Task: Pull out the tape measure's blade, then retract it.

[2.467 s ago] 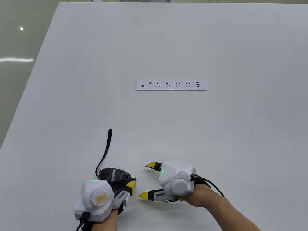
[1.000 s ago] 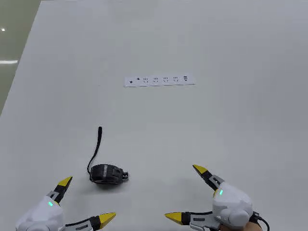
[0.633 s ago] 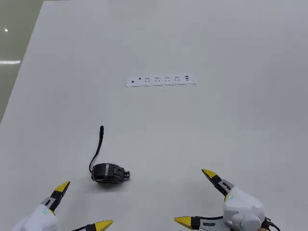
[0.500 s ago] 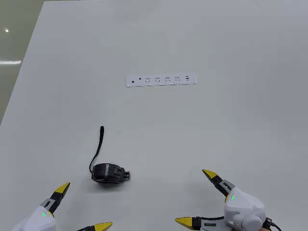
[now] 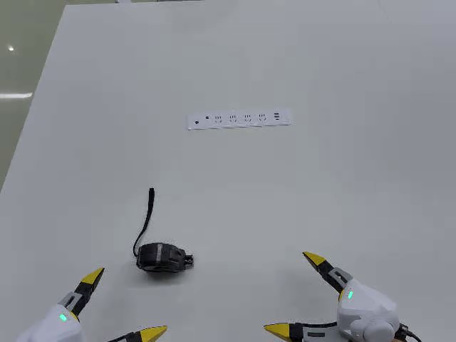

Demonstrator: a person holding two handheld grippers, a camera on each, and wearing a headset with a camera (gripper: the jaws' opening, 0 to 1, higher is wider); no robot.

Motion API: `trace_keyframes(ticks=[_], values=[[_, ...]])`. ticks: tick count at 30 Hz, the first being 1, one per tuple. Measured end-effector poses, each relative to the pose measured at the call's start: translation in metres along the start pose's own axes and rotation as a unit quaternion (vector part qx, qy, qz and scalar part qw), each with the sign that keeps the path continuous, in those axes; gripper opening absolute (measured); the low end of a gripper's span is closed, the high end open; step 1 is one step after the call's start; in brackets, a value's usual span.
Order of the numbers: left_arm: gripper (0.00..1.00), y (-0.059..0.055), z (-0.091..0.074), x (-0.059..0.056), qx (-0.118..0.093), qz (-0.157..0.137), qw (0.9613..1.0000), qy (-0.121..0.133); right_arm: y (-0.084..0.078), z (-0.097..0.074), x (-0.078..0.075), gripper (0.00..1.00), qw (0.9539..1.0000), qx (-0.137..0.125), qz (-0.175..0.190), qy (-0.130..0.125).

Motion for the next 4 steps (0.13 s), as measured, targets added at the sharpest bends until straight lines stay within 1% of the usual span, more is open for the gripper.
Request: trace_keyframes(ticks=[4], values=[[1.0,-0.0002,-0.0004,-0.001,0.001,0.002,1.0,-0.002,-0.0008,-0.0006,-0.0014,0.99,1.0,-0.001,0.001,-0.002]])
Point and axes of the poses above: the centre of the closed fingertips' face, and the gripper's own axes: z roughly forward along the fingers, x roughly to its left, y roughly out of its top, the point moved 2 cm from there along -z, roughly backward along the fingers, and after that the axes turned 8 degrees about y, right-handed, at the moved point
